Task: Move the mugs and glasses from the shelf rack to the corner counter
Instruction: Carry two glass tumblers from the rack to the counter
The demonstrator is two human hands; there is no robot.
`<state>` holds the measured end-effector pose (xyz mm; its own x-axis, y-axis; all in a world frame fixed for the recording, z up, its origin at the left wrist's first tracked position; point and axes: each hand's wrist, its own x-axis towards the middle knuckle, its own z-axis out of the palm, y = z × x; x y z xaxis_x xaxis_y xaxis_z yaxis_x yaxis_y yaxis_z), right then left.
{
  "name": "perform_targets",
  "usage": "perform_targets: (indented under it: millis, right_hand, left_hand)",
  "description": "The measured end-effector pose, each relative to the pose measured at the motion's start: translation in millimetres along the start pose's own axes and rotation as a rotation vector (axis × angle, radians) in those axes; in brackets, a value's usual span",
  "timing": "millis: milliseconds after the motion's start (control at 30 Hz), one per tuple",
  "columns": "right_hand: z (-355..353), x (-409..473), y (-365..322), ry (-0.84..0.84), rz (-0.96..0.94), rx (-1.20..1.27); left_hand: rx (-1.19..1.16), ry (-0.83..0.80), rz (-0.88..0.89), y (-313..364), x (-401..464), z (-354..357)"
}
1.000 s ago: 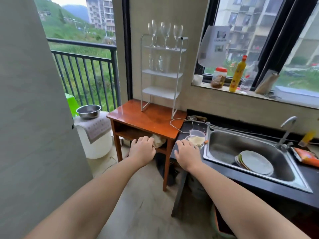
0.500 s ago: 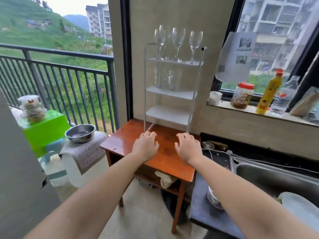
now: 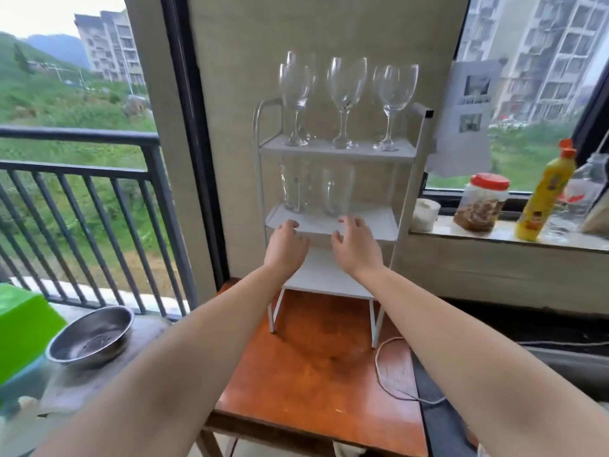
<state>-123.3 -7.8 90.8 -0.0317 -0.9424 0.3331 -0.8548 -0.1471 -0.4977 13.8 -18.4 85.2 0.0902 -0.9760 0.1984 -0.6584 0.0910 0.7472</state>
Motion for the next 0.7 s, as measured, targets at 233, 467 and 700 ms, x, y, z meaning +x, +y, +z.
perform_targets:
  millis: [233,467,700]
  right_hand:
    - [10,88,-13,0.026,0.192,0.329]
    - [19,117,-15,-0.142,0.297,0.754]
    - [10,117,-18,-0.074,0.346,0.887]
  left_hand:
    - [-0.325,0.081,-0.184,17,88,0]
    - [-0.697,-0.012,-0.266,18,114,14]
    - [-0.827,-0.031,-0.279,28,112,8]
